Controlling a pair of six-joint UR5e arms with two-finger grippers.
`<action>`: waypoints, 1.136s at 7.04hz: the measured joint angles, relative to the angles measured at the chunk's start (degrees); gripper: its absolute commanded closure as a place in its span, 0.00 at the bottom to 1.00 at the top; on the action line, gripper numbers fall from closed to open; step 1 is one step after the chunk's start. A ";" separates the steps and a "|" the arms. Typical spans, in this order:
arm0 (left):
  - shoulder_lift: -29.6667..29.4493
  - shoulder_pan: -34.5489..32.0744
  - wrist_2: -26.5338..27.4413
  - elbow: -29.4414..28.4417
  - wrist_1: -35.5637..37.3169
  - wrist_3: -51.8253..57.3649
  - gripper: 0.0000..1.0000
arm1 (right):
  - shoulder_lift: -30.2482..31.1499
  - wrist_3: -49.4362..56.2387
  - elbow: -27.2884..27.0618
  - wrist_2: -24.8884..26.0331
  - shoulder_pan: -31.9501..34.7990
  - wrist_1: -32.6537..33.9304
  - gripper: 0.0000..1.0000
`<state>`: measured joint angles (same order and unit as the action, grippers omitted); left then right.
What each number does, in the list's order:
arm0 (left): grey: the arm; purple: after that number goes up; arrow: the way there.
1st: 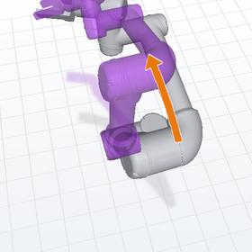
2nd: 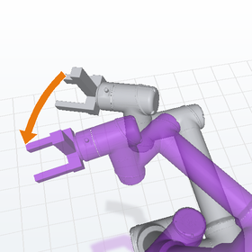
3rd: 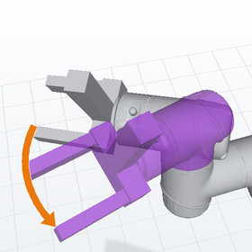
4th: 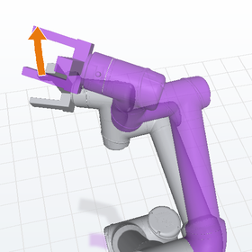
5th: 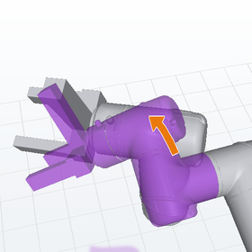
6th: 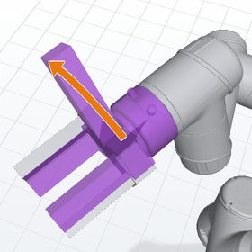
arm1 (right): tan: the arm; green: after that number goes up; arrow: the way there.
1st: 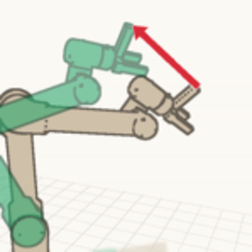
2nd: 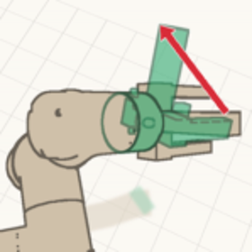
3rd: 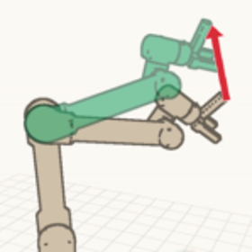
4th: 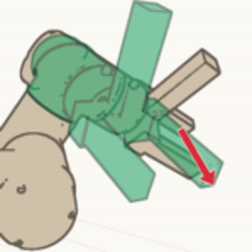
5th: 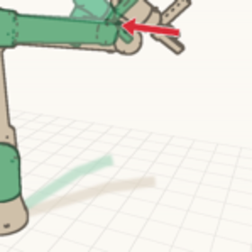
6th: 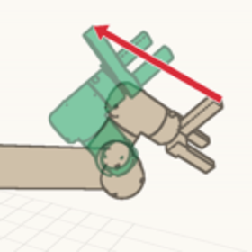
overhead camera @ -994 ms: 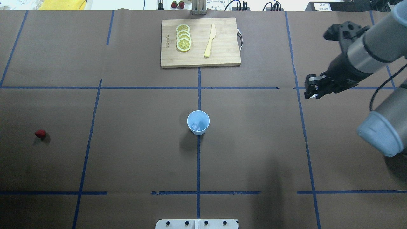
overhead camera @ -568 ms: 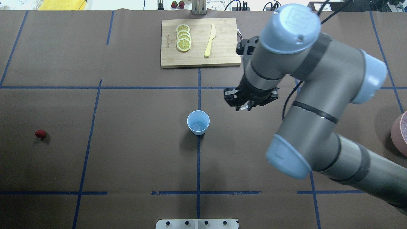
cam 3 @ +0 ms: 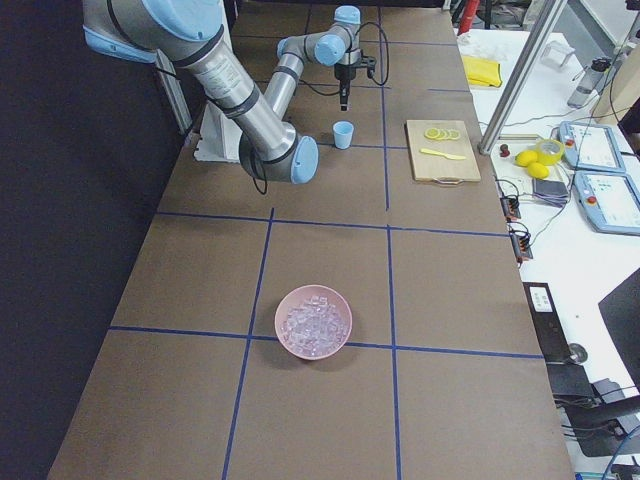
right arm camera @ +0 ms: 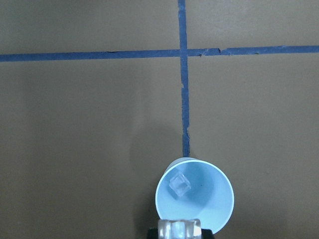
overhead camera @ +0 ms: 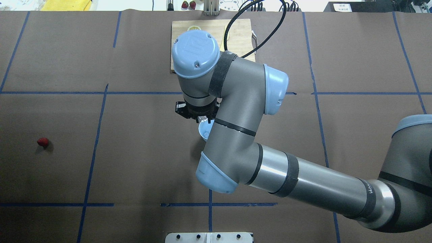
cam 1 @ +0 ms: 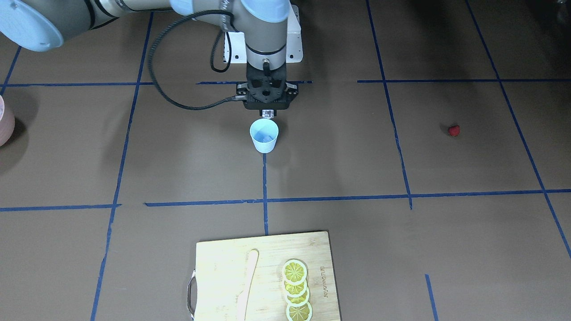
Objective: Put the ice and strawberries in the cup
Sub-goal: 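Lower the right gripper into the cup and release the ice cube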
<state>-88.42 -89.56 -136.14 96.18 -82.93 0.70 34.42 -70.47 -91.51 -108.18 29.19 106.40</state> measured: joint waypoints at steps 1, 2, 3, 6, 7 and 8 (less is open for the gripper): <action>0.00 0.00 0.00 -0.07 0.03 0.00 0.00 | -0.14 -0.34 1.03 0.83 -0.87 -0.48 1.00; 0.01 0.00 0.00 -0.15 0.04 0.00 0.00 | 0.25 -0.43 1.43 1.47 -1.33 -0.58 1.00; 0.00 0.00 0.00 -0.21 0.04 0.00 0.00 | 0.80 -0.45 1.54 2.02 -1.59 -0.59 1.00; 0.01 0.00 0.00 -0.10 0.04 0.00 0.00 | 1.49 -0.35 1.67 2.89 -1.84 -0.56 0.00; 0.01 0.00 0.00 -0.07 0.05 0.00 0.00 | 1.74 -0.31 1.52 3.10 -1.86 -0.54 0.00; 0.00 0.00 0.00 -0.04 0.04 0.00 0.00 | 2.06 -0.22 1.17 3.41 -1.86 -0.54 0.00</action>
<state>-88.42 -89.56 -136.14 96.14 -82.88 0.70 36.48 -70.69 -90.34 -104.76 27.34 105.86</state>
